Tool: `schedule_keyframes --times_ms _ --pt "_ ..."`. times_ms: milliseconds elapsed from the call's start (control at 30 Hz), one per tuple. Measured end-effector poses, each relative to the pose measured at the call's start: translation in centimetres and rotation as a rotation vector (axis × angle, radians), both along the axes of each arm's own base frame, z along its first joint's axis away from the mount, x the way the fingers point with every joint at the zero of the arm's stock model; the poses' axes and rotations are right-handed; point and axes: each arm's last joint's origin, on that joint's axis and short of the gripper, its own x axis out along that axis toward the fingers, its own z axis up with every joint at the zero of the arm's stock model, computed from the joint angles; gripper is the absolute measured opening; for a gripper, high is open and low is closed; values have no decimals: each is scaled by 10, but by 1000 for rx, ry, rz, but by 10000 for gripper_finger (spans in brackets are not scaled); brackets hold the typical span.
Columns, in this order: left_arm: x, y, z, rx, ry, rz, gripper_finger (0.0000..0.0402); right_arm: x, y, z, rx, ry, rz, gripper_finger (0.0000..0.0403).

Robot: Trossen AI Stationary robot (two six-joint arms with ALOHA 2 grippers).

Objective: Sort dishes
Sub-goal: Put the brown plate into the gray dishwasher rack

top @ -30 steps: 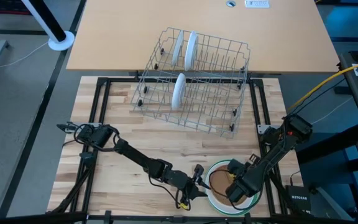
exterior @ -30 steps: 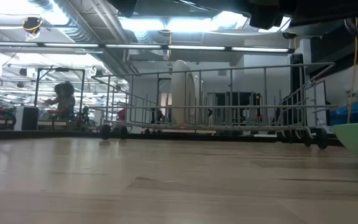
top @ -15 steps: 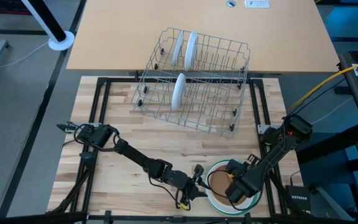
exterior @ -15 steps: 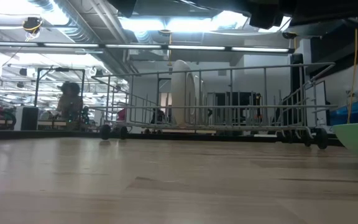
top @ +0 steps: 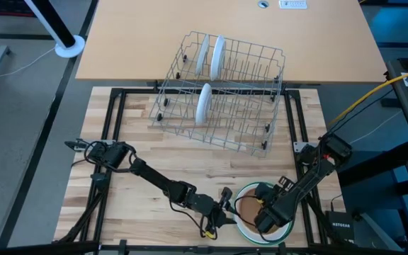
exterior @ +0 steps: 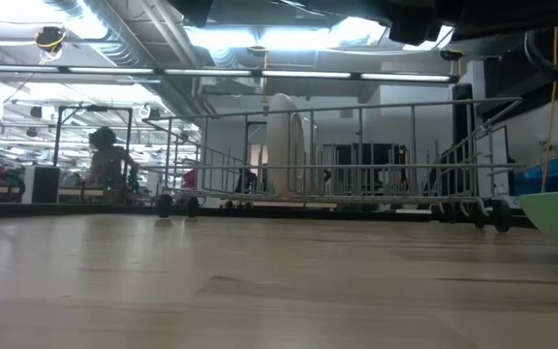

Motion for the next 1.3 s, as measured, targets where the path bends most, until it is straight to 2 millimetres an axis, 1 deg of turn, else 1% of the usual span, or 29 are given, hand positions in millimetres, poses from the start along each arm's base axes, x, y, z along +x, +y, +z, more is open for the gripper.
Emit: schedule_keyframes --times_ms 167,233,333,500,533,700,867,1067,1167,1300 --pt "0 0 0 0 0 0 136 0 0 -1 -6 -2 5 123" --pt "0 0 0 0 0 0 136 0 0 -1 -6 -3 5 114" --pt "0 0 0 0 0 0 136 1 1 -1 2 -11 5 85" --pt "0 0 0 0 0 0 136 3 3 -2 26 -32 6 16" --pt "0 0 0 0 0 0 136 3 3 -2 31 -36 6 10" --pt "0 0 0 0 0 0 136 4 4 -3 31 -40 -1 16" --pt "0 0 0 0 0 0 136 4 5 -3 40 -51 -3 5" --pt "-2 -5 0 0 -2 -10 136 9 9 -4 72 -109 -13 4" --pt "-5 -9 7 27 -26 -31 136 9 8 -4 64 -120 -9 4" --pt "-11 -14 25 34 -65 -40 136 10 8 -4 47 -144 -3 3"
